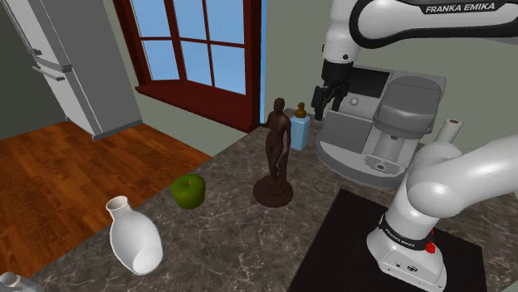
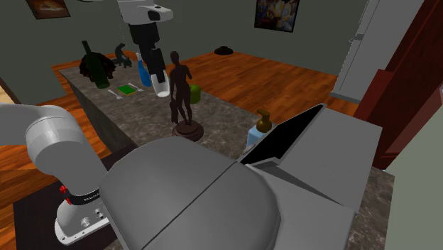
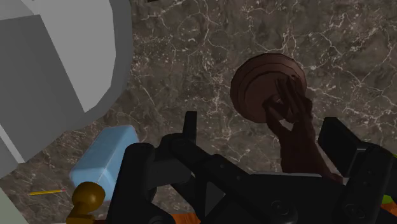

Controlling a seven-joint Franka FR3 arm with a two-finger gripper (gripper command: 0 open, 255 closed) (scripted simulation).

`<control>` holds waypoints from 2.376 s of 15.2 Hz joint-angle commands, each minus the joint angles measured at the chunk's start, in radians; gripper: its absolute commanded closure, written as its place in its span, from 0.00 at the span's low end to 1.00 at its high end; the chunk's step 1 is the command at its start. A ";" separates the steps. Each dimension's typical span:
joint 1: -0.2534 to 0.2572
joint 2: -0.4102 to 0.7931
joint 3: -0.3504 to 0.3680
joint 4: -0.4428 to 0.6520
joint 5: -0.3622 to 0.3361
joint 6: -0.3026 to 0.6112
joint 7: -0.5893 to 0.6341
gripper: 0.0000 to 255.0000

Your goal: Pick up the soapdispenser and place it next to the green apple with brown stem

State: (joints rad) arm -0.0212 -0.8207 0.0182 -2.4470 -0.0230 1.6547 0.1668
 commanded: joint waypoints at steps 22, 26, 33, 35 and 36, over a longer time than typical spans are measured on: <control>-0.102 0.695 -0.290 0.413 -0.049 0.273 -0.330 0.00; -0.126 0.848 -0.325 0.553 -0.006 0.279 -0.399 0.00; -0.162 1.007 -0.345 0.676 0.047 0.304 -0.463 0.00; -0.163 1.013 -0.344 0.657 0.050 0.329 -0.465 0.00; -0.164 1.017 -0.344 0.648 0.051 0.341 -0.466 0.00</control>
State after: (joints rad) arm -0.1846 0.1920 -0.3263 -1.7918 0.0262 1.9841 -0.2984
